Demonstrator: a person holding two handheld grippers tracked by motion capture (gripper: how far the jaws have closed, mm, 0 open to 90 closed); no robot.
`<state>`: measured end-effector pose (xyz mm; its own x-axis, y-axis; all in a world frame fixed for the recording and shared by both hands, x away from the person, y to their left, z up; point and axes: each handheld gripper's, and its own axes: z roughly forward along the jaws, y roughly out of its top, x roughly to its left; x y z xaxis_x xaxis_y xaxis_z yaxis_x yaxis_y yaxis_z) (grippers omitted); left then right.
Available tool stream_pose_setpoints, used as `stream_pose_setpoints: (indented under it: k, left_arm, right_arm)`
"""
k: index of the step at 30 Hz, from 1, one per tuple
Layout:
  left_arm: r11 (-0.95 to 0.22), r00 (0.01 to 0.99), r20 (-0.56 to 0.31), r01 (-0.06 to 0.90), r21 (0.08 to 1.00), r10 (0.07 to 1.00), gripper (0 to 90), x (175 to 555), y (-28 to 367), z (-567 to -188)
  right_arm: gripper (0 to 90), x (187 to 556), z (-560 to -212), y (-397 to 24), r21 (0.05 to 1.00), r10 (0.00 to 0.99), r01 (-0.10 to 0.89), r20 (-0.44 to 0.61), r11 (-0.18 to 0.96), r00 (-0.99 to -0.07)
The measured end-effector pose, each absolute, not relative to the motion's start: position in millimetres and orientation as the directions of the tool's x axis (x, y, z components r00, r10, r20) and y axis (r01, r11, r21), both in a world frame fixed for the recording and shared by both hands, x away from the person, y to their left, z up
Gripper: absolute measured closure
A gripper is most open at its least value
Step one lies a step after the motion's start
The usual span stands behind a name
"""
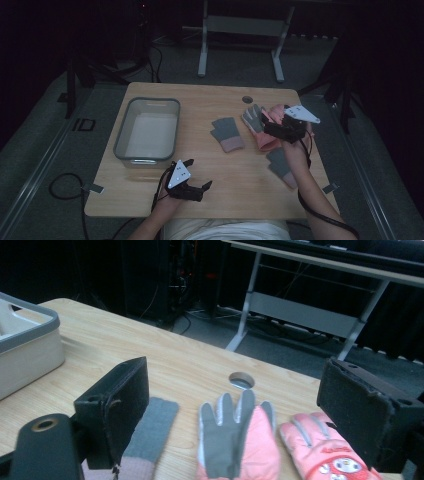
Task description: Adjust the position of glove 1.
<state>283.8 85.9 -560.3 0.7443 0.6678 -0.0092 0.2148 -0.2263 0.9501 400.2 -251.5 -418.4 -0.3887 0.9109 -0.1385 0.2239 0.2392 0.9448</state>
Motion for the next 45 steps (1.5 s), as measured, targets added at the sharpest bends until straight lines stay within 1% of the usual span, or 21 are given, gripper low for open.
stream_pose_setpoints:
  k: [2, 4, 6, 8, 12, 17, 18, 19, 20, 23, 25, 26, 31, 34, 39, 45]
  left_arm:
    - [-0.227, 0.744, -0.007, 0.213, 0.950, 0.669, 1.2, 284, 86, -560]
    - [-0.229, 0.744, -0.005, 0.213, 0.950, 0.668, 1.2, 284, 86, -560]
    - [-0.230, 0.745, -0.006, 0.213, 0.950, 0.667, 1.2, 284, 86, -560]
    - [-0.230, 0.746, -0.005, 0.212, 0.950, 0.666, 1.2, 284, 86, -560]
    - [-0.232, 0.745, -0.004, 0.212, 0.949, 0.666, 1.2, 284, 86, -560]
    - [-0.232, 0.746, -0.003, 0.211, 0.950, 0.666, 1.2, 284, 86, -560]
    - [-0.232, 0.746, -0.003, 0.211, 0.950, 0.666, 1.2, 284, 85, -560]
    - [-0.232, 0.746, -0.003, 0.211, 0.950, 0.666, 1.2, 284, 85, -560]
    - [-0.232, 0.746, -0.003, 0.211, 0.949, 0.666, 1.2, 284, 86, -560]
    - [-0.229, 0.745, -0.006, 0.213, 0.950, 0.667, 1.2, 284, 86, -560]
    - [-0.230, 0.745, -0.004, 0.211, 0.950, 0.667, 1.2, 283, 86, -560]
    - [-0.231, 0.746, -0.003, 0.211, 0.950, 0.666, 1.2, 283, 86, -560]
    - [-0.230, 0.745, -0.003, 0.210, 0.950, 0.667, 1.2, 283, 86, -560]
    - [-0.229, 0.745, -0.003, 0.210, 0.951, 0.667, 1.2, 283, 86, -560]
    - [-0.228, 0.745, -0.005, 0.210, 0.951, 0.667, 1.2, 283, 86, -560]
    - [-0.229, 0.745, -0.003, 0.209, 0.951, 0.667, 1.2, 283, 86, -560]
  right_arm:
    - [13.5, 403, -423, -247, 0.939, 0.906, 0.255, -0.113, 0.232, -0.408]
    - [14.5, 408, -427, -243, 0.922, 0.896, 0.318, -0.064, 0.222, -0.440]
    - [15.1, 411, -431, -239, 0.911, 0.880, 0.344, -0.041, 0.228, -0.474]
    - [14.4, 414, -436, -234, 0.902, 0.870, 0.350, -0.052, 0.252, -0.491]
    - [11.3, 421, -446, -226, 0.897, 0.862, 0.363, -0.036, 0.251, -0.506]
    - [11.8, 430, -461, -215, 0.880, 0.840, 0.387, -0.023, 0.274, -0.542]
    - [14.6, 432, -464, -213, 0.874, 0.833, 0.393, -0.023, 0.285, -0.553]
    - [14.9, 433, -467, -211, 0.869, 0.826, 0.397, -0.024, 0.296, -0.563]
    - [17.2, 435, -470, -208, 0.863, 0.822, 0.402, -0.025, 0.304, -0.569]
    - [28.3, 440, -479, -202, 0.852, 0.814, 0.417, -0.018, 0.316, -0.581]
    - [31.4, 444, -483, -198, 0.845, 0.804, 0.432, 0.003, 0.316, -0.594]
    - [34.7, 445, -486, -196, 0.844, 0.800, 0.430, 0.002, 0.321, -0.600]
    - [39.1, 453, -498, -184, 0.834, 0.790, 0.424, -0.023, 0.353, -0.613]
    - [43.9, 460, -505, -178, 0.828, 0.787, 0.427, -0.027, 0.363, -0.617]
    - [51.0, 473, -518, -170, 0.800, 0.784, 0.466, -0.009, 0.377, -0.620]
    - [51.0, 487, -529, -161, 0.758, 0.781, 0.519, 0.020, 0.395, -0.624]
